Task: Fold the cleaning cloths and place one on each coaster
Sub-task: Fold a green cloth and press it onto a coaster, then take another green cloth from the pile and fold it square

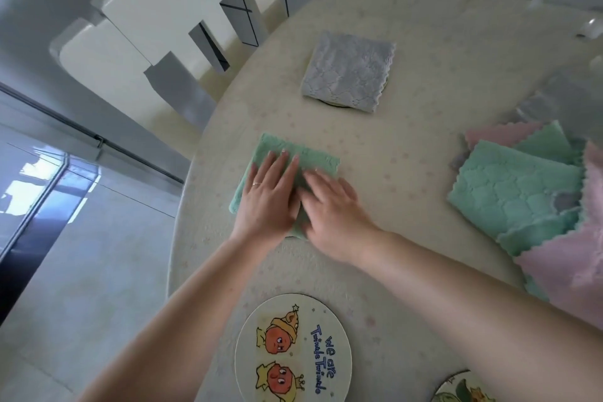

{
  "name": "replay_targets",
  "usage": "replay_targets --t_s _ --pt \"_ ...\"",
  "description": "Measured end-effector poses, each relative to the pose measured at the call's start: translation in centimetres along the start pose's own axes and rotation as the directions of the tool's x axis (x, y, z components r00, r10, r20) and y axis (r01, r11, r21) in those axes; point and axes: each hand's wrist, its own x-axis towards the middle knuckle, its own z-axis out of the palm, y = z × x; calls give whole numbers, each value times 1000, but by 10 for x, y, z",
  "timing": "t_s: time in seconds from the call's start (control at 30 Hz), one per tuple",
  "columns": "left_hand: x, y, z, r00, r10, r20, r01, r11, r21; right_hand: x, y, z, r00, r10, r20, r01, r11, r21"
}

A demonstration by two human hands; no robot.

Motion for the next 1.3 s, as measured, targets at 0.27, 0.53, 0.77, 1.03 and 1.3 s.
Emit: replay_targets --t_s 0.27,0.53,0.77,1.03,1.3 --pt "-11 -6 13 999 -51 9 50 991 123 -11 20 9 976 2 219 57 963 -264" --pt "-24 58 -7 999 -14 -31 5 966 -257 -76 42 -18 966 58 -254 -26 991 131" --pt "-35 158 -1 930 367 21 -329 856 -398 -205 76 -20 914 286 -288 -238 952 191" --pt "-42 254 18 834 544 93 -470 789 -396 -315 131 -12 757 554 -345 -470 830 301" --pt "-80 313 66 617 729 295 -764 645 2 -363 179 13 824 510 -249 -518 855 37"
